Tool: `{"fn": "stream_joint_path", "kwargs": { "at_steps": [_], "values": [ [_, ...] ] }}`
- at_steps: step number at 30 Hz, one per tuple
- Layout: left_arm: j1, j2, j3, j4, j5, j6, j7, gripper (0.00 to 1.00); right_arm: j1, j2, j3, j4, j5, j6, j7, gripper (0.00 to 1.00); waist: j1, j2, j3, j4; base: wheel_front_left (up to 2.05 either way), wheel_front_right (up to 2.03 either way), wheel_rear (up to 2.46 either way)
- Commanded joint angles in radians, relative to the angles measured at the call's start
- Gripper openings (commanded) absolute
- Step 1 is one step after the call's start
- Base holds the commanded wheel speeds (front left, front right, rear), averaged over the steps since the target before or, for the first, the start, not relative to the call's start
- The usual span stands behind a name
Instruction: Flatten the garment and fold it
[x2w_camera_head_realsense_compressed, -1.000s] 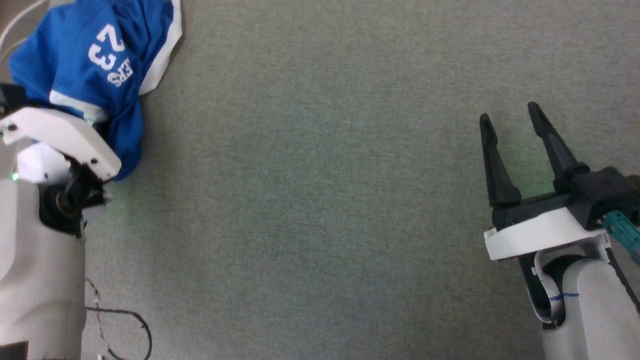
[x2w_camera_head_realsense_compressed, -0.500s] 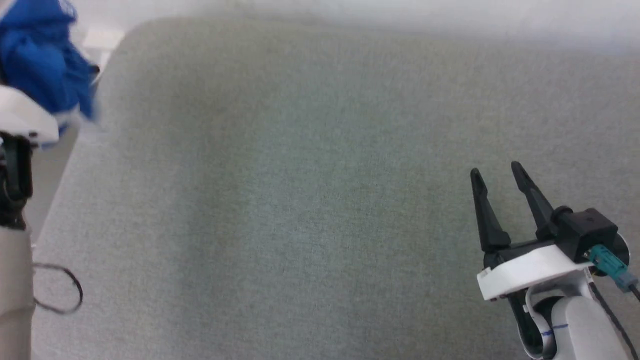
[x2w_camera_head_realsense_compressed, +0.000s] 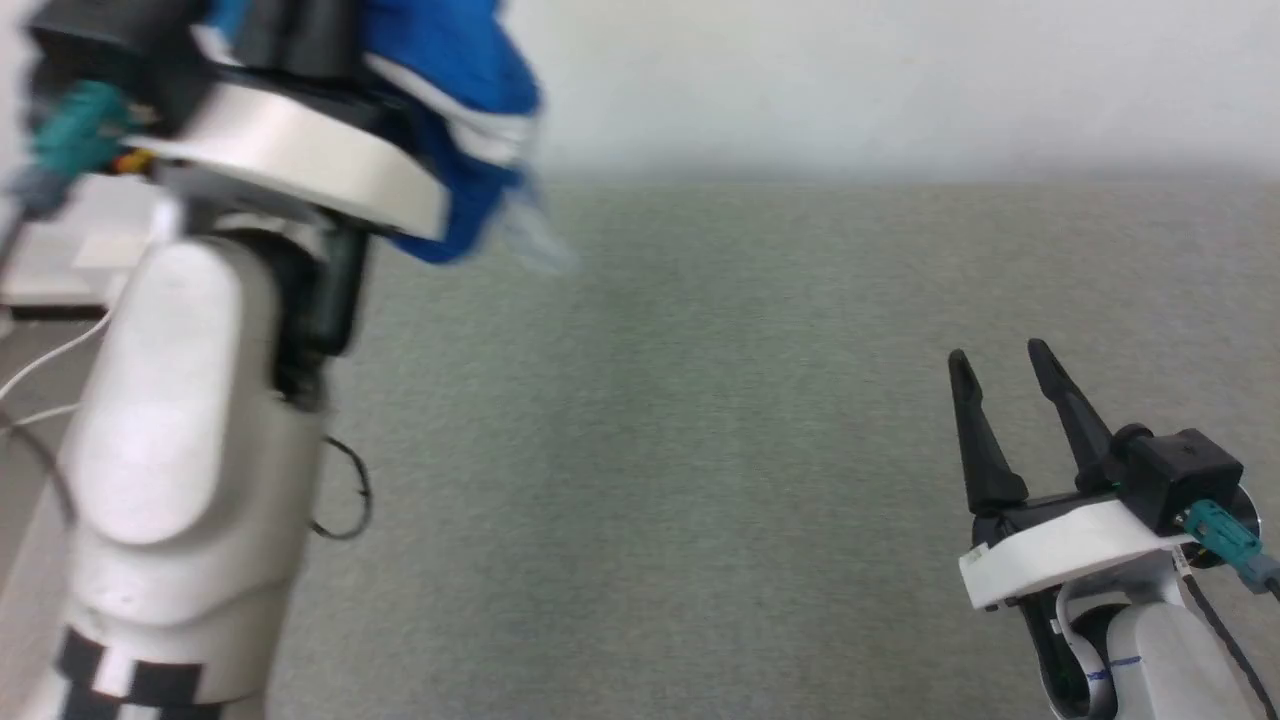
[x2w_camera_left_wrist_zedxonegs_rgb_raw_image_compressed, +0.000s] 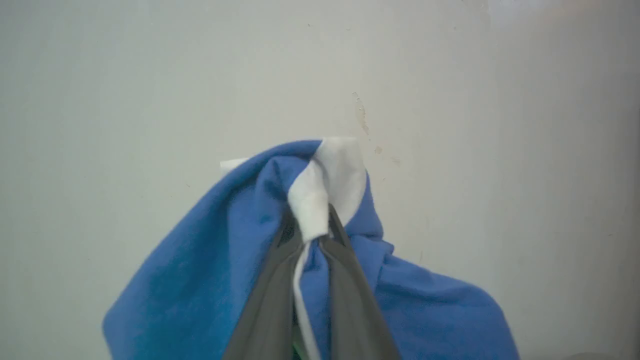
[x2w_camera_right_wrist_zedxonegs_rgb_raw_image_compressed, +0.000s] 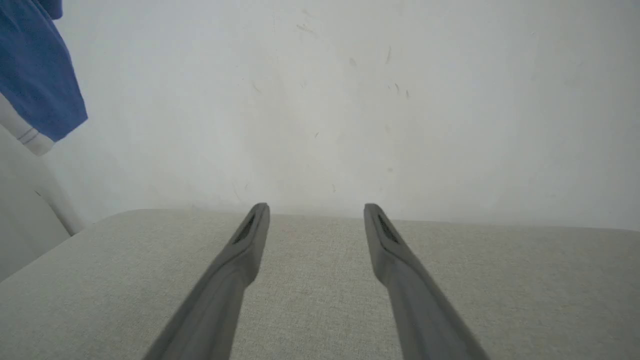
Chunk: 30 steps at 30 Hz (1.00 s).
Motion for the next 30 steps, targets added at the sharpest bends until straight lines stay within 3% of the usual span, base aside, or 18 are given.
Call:
{"fn": "stream_joint_path", "kwargs": {
  "at_steps": [1,8,14,19,20,21,25,30],
  "values": [
    [0.000,-0.025,-0.024,0.020,-0.009,-0.011,0.004,0.00,0.004,0.000,-0.001,-0.001,0.005,0.005,-0.001,1.00,0.0001,-0.0002,-0.004,-0.133,0.00,0.00,0.00],
    [0.068,-0.099,-0.118,0.170,-0.066,-0.057,0.072,0.00,-0.003,0.000,0.004,-0.002,0.015,0.005,0.002,1.00,0.0001,-0.0002,0.025,-0.243,0.00,0.00,0.00],
    [0.158,-0.108,-0.223,0.394,-0.121,-0.108,0.315,0.00,-0.011,0.000,0.011,0.002,0.028,0.005,0.002,1.00,0.0001,-0.0002,0.060,-0.311,0.00,0.00,0.00],
    [0.206,-0.102,-0.272,0.515,-0.148,-0.110,0.496,0.00,-0.011,0.000,0.016,0.011,0.034,0.005,0.000,1.00,0.0001,-0.0002,0.070,-0.323,0.00,0.00,0.00],
    [0.214,-0.103,-0.276,0.525,-0.153,-0.107,0.520,0.35,-0.011,0.000,0.016,0.013,0.033,0.005,0.000,1.00,0.0001,-0.0002,0.069,-0.320,0.00,0.00,0.00],
    [0.220,-0.103,-0.279,0.527,-0.156,-0.106,0.532,0.98,-0.010,0.000,0.017,0.014,0.032,0.005,0.002,1.00,0.0001,-0.0002,0.068,-0.316,0.00,0.00,0.00],
    [0.242,-0.098,-0.252,0.478,-0.154,-0.083,0.438,1.00,-0.012,0.000,0.023,0.013,0.027,0.005,0.010,1.00,0.0001,-0.0002,0.056,-0.289,0.00,0.00,0.00],
    [0.315,-0.100,-0.176,0.345,-0.142,-0.054,0.126,1.00,-0.016,0.000,0.039,-0.002,0.021,0.005,0.014,1.00,0.0001,-0.0002,0.033,-0.241,0.00,0.00,0.00]
  ]
}}
